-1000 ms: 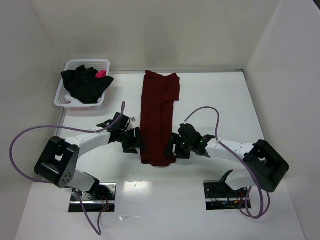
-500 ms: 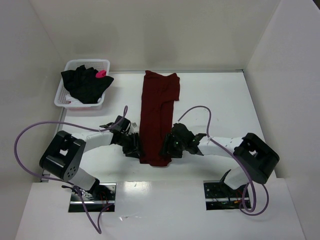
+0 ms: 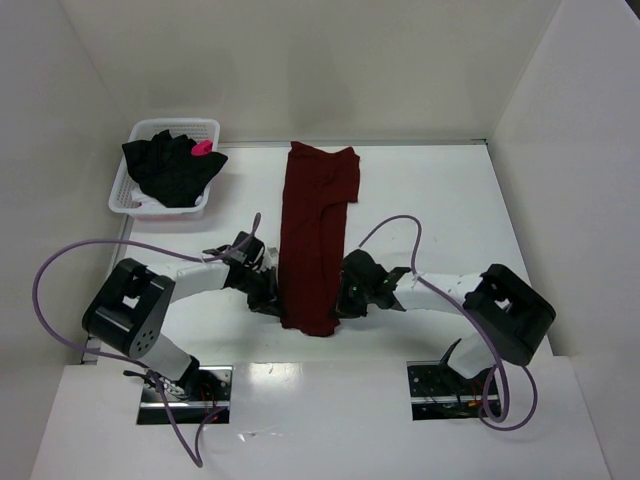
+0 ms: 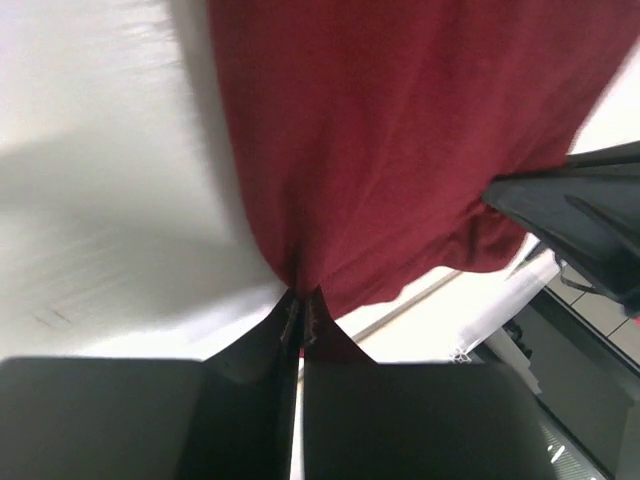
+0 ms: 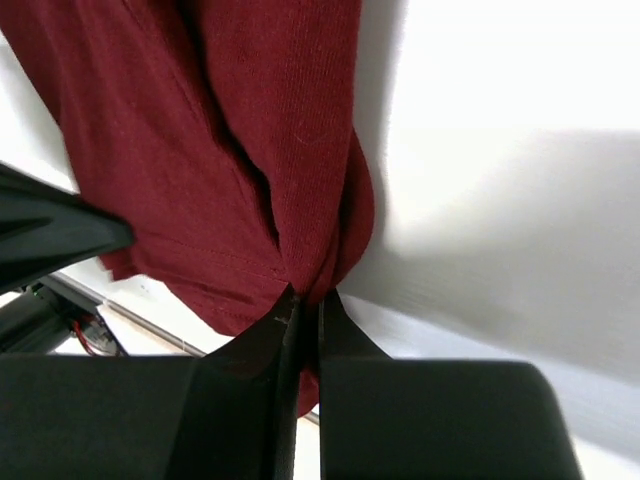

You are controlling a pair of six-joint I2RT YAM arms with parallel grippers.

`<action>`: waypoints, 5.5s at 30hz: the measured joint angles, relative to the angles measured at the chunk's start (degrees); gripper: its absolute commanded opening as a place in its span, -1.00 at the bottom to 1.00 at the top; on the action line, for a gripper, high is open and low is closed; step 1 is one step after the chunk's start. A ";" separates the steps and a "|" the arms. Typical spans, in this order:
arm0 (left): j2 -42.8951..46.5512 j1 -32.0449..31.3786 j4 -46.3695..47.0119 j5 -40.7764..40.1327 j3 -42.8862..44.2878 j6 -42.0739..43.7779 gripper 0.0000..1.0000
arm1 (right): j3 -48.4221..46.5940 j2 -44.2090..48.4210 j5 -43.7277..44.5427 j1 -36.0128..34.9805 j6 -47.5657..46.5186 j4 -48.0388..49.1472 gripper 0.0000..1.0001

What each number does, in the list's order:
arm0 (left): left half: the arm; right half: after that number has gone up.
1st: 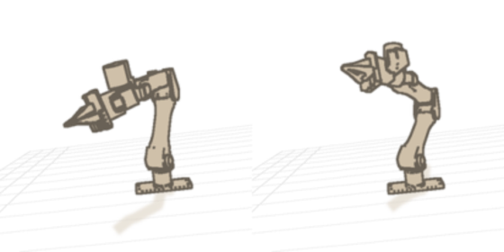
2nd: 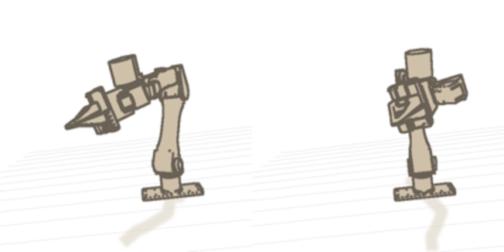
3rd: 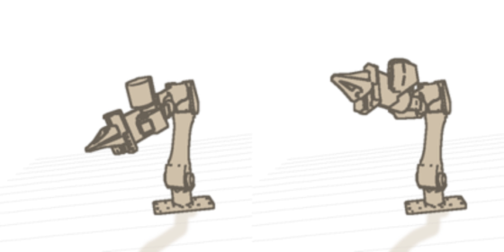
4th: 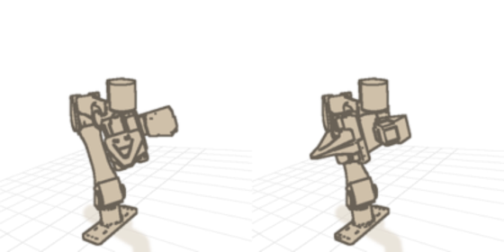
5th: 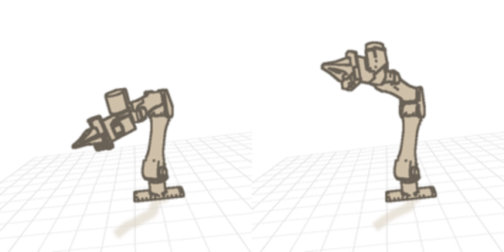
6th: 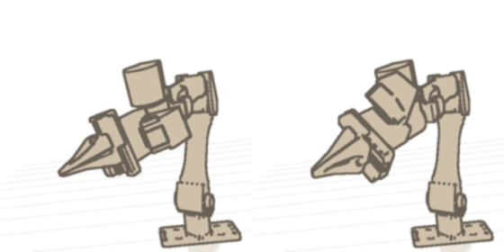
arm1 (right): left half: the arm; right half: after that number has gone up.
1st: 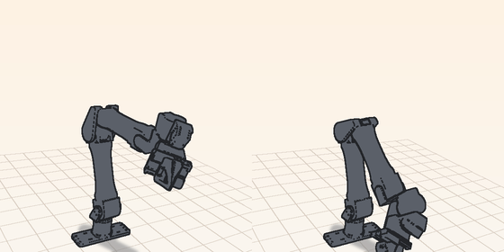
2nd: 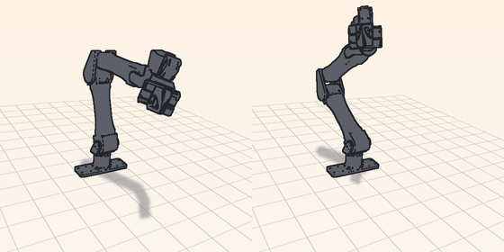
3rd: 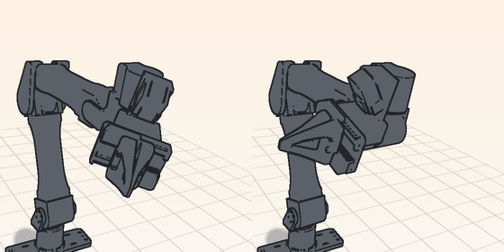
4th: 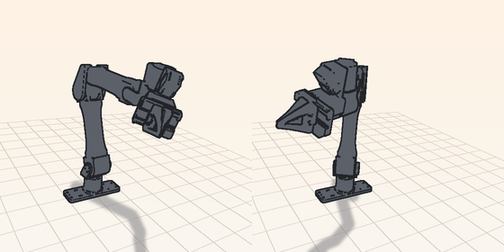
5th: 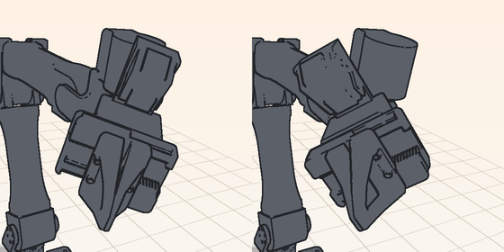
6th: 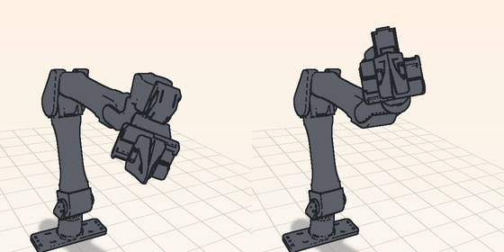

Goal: Fold and stack the t-shirts
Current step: Grab the bottom of the folded rectangular tshirt with both arms, then fold the folded rectangular tshirt in 1/3 of the way, then grab one side of the 2/3 rectangular tshirt with both arms, then fold the long partially folded tshirt into a neat square

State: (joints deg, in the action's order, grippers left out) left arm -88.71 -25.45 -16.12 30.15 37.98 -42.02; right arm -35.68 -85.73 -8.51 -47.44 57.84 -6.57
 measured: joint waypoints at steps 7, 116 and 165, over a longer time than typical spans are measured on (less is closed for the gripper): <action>3.87 -0.26 -7.80 -1.95 12.37 1.70 -1.00 | -3.43 6.99 1.88 3.50 -1.57 -6.93 -0.96; -26.21 5.86 7.67 1.49 30.64 4.52 -1.00 | -22.84 -21.20 -5.64 26.75 -21.70 3.69 -0.94; -28.13 11.65 -12.31 7.10 59.47 7.58 -0.44 | -33.35 -12.52 -1.33 28.76 -16.61 -3.63 -0.63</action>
State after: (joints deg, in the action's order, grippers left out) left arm -116.84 -13.80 -28.42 37.26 97.45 -34.44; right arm -69.04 -98.26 -9.85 -18.68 41.23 -10.20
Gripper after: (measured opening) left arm 0.163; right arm 0.107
